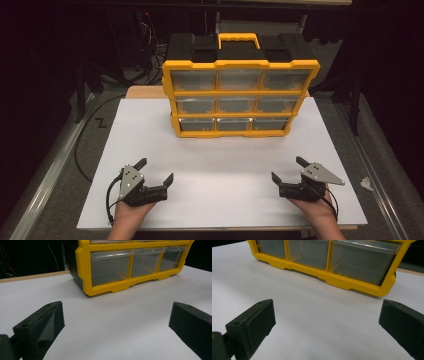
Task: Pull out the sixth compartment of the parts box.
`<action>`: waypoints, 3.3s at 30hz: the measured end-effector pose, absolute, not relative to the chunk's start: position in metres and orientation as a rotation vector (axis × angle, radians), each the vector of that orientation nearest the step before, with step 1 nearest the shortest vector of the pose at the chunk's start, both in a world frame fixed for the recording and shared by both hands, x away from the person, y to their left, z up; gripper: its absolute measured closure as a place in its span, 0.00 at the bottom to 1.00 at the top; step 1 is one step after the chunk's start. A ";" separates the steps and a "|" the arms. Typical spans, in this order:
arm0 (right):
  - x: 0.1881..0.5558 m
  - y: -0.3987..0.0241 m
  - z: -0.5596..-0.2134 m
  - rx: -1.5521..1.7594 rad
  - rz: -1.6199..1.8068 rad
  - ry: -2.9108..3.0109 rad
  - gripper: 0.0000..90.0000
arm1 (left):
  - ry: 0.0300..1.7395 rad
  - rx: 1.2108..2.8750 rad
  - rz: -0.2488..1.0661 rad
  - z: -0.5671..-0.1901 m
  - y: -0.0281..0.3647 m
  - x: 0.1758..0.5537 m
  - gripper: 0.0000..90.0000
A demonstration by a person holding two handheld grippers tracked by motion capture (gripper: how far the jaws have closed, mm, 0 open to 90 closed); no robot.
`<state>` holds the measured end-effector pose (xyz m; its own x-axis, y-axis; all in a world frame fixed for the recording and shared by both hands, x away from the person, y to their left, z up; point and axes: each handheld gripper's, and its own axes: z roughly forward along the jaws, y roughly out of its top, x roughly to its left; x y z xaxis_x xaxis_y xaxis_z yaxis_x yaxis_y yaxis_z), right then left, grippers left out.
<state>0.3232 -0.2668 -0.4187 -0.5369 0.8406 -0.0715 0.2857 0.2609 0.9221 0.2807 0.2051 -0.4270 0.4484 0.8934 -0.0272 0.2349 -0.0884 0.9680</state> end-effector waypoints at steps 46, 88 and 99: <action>0.353 -0.263 -0.424 1.109 1.152 1.887 0.01 | 1.002 1.626 0.746 -0.432 0.205 0.284 0.00; 0.383 -0.263 -0.421 1.025 0.962 1.879 0.01 | 1.010 1.626 0.746 -0.435 0.204 0.284 0.01; 0.379 -0.266 -0.427 1.031 0.901 1.911 0.01 | 1.003 1.624 0.745 -0.434 0.205 0.284 0.01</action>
<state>0.3787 -0.2664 -0.4268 -0.3755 0.8796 -0.2919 0.3343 0.4223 0.8425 0.2840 0.2046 -0.4343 0.4567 0.8895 -0.0137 0.2437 -0.1102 0.9636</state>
